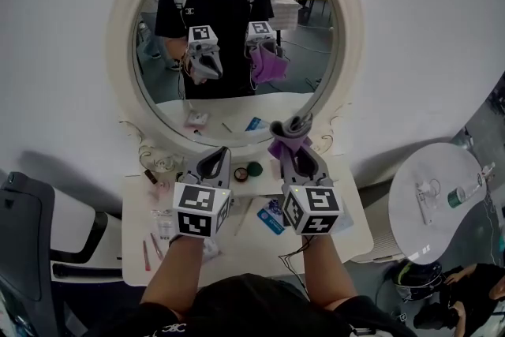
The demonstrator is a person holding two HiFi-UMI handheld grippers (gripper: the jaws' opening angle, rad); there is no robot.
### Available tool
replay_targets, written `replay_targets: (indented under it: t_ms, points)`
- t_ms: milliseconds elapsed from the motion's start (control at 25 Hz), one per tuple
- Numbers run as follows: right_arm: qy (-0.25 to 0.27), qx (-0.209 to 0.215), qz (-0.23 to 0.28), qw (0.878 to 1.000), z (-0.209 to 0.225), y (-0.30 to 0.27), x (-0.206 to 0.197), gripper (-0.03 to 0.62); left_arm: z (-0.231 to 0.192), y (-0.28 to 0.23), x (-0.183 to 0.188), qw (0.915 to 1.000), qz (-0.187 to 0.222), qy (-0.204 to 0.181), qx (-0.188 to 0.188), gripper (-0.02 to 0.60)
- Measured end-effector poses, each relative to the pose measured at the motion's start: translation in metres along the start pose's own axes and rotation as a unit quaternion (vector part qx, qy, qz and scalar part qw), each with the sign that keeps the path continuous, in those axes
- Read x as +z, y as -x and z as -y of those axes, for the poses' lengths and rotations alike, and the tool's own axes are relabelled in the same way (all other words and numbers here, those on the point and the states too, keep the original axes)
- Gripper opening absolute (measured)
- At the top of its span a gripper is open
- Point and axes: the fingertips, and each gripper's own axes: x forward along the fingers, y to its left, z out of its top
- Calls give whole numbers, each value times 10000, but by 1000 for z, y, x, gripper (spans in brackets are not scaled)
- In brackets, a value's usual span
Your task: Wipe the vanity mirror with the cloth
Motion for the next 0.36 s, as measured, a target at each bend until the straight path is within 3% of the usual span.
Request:
replay_targets:
  t_ms: [360]
  points:
    - [63, 134, -174, 9997, 12, -2, -16, 74, 12, -9, -2, 9999, -71, -28, 75, -3]
